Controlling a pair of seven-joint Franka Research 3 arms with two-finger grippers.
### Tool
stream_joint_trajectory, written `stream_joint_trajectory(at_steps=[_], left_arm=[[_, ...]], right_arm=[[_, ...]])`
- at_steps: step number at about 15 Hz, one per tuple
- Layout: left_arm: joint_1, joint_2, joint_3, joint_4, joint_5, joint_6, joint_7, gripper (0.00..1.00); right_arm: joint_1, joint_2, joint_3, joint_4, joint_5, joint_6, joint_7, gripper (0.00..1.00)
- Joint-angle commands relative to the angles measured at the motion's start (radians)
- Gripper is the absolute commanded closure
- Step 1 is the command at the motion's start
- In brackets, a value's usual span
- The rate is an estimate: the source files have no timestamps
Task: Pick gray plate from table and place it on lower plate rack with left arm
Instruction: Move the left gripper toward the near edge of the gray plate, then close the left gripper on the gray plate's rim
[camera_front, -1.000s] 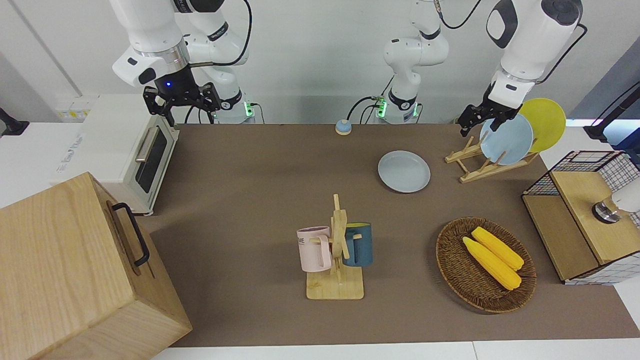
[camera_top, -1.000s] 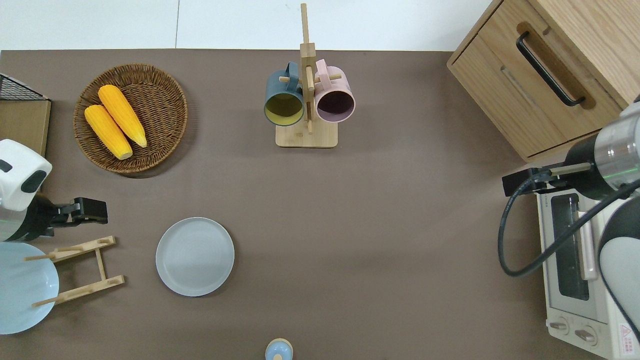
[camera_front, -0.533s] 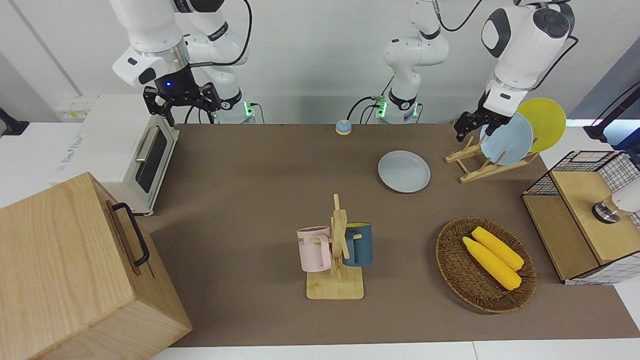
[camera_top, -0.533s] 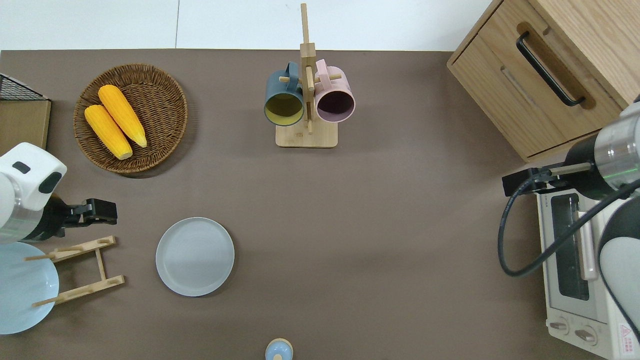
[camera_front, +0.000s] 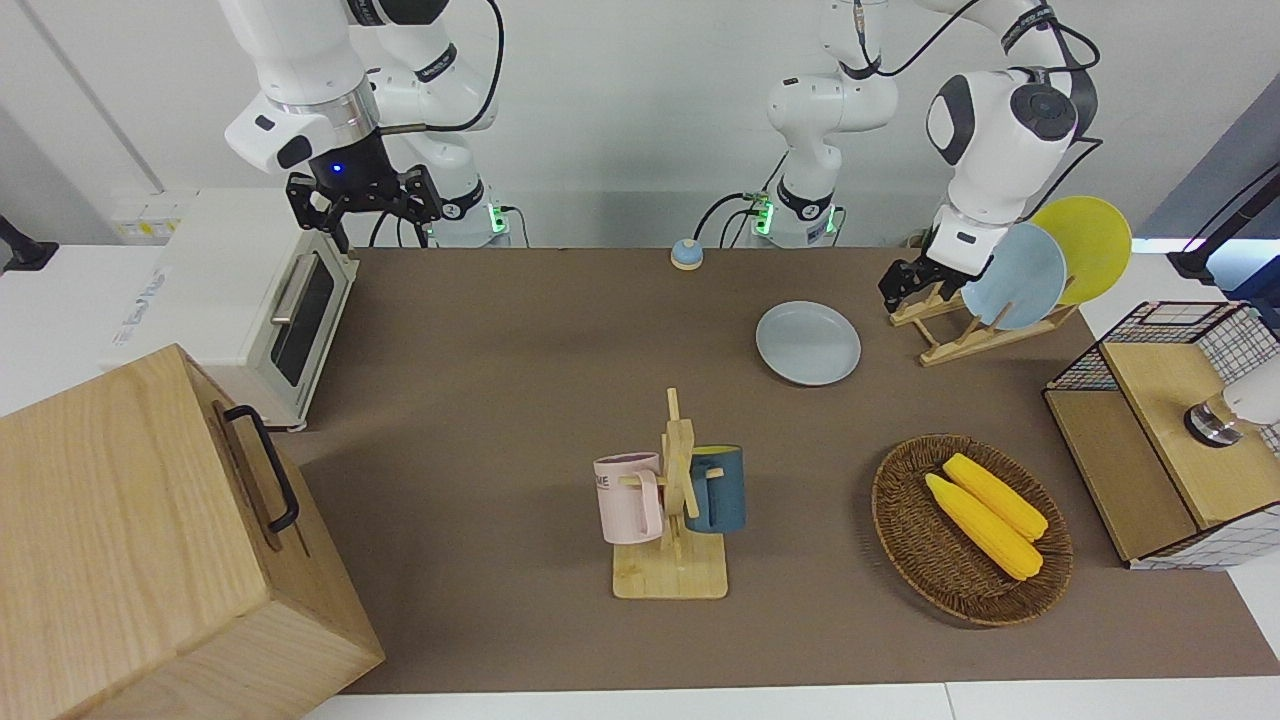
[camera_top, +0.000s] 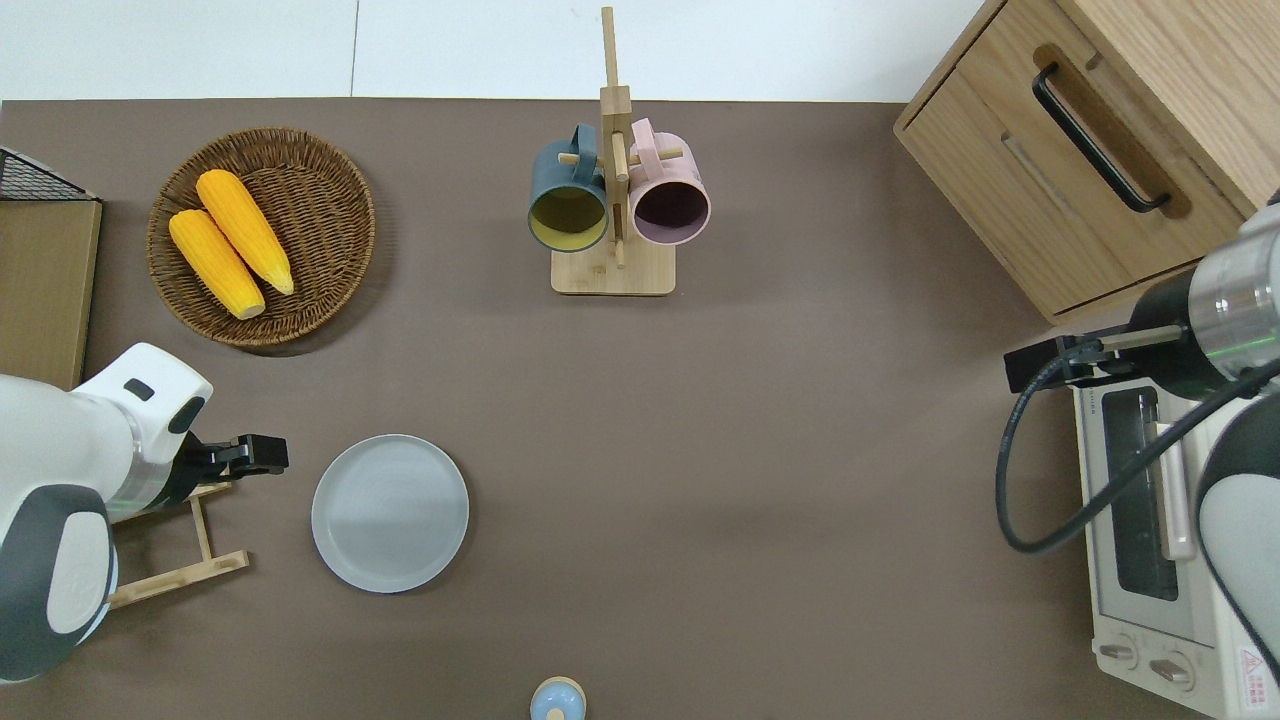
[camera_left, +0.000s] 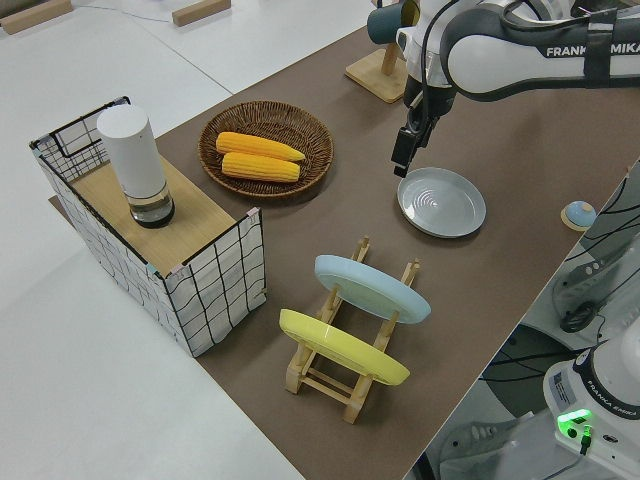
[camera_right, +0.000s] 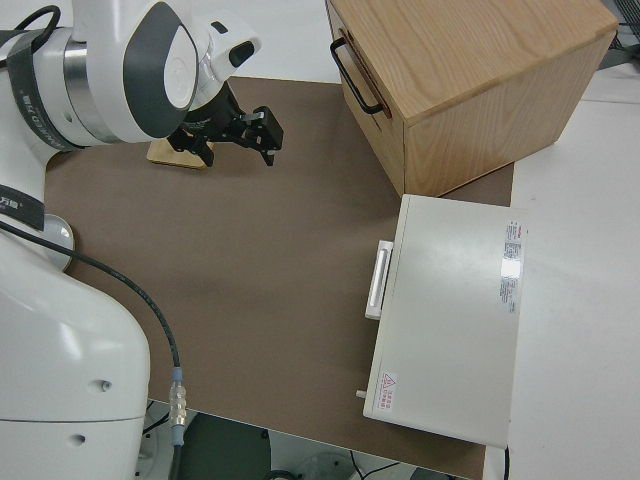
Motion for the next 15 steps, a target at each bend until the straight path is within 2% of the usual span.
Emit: stream_joint_trajectory(at_steps=[1, 5, 11, 15], left_arm=[[0.016, -0.065, -0.014, -0.12, 0.02, 0.084, -0.002, 0.02], [0.013, -0.061, -0.016, -0.217, 0.018, 0.172, -0.006, 0.02], [0.013, -0.027, -0.016, -0.292, 0.017, 0.222, -0.015, 0.02], [-0.002, 0.014, -0.017, -0.304, -0.021, 0.231, -0.044, 0.02]], right_arm=[[-0.019, -0.003, 0.017, 0.009, -0.001, -0.014, 0.012, 0.017], [-0.019, -0.001, 0.017, 0.009, -0.001, -0.014, 0.012, 0.017], [-0.019, -0.003, 0.017, 0.009, -0.001, -0.014, 0.012, 0.017], [-0.019, -0.001, 0.017, 0.009, -0.001, -0.014, 0.012, 0.017]])
